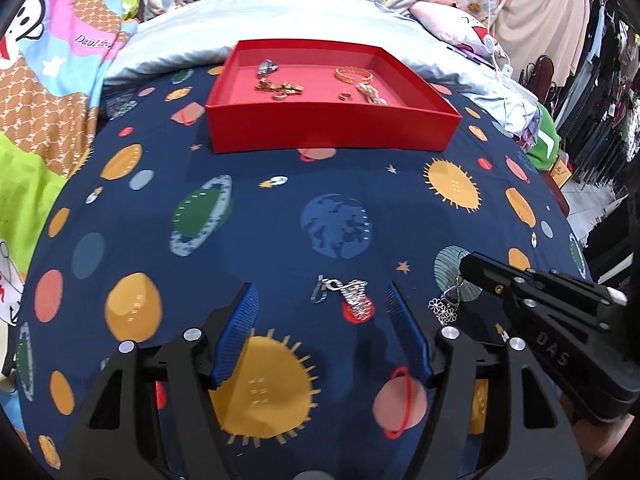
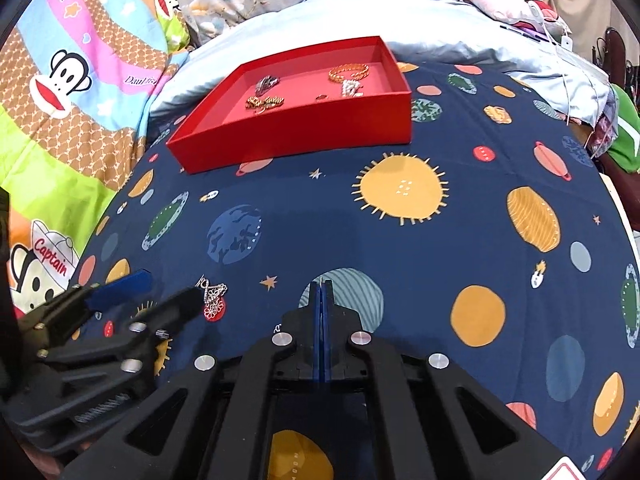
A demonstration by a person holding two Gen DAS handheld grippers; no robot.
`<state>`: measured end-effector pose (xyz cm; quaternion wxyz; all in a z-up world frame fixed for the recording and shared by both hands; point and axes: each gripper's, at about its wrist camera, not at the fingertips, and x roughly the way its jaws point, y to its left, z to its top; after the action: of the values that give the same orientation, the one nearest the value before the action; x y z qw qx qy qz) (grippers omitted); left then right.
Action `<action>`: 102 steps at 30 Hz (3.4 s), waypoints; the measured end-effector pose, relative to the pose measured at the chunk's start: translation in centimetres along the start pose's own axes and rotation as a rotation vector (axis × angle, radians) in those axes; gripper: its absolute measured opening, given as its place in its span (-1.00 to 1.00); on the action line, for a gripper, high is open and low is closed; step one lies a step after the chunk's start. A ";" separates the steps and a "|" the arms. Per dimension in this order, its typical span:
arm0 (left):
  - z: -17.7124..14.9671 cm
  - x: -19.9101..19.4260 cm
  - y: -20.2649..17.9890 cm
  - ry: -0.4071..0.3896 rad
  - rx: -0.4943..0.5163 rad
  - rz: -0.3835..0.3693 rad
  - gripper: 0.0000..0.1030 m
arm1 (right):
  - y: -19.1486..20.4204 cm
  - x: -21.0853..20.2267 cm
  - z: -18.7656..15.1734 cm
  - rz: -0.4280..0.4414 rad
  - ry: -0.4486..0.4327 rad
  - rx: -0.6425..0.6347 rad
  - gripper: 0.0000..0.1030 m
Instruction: Organize jewelry
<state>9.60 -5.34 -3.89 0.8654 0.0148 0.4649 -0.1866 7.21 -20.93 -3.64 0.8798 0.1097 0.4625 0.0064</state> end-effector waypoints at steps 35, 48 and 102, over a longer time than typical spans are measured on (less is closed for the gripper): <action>0.1 -0.1 0.4 -0.021 0.026 -0.010 -0.97 | 0.1 -1.5 0.7 0.052 -0.036 0.020 -0.99; 1.2 -1.8 1.2 -0.063 0.014 0.012 -0.97 | 0.8 -2.4 1.2 0.066 -0.056 0.005 -0.99; 21.7 4.8 5.4 -0.257 0.011 0.237 -0.97 | 4.2 6.3 22.8 0.137 -0.156 -0.147 -0.99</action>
<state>31.10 -6.12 3.77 0.9335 0.0505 0.3443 -0.0862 29.77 -20.44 4.61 0.9162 0.0766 0.3825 0.0917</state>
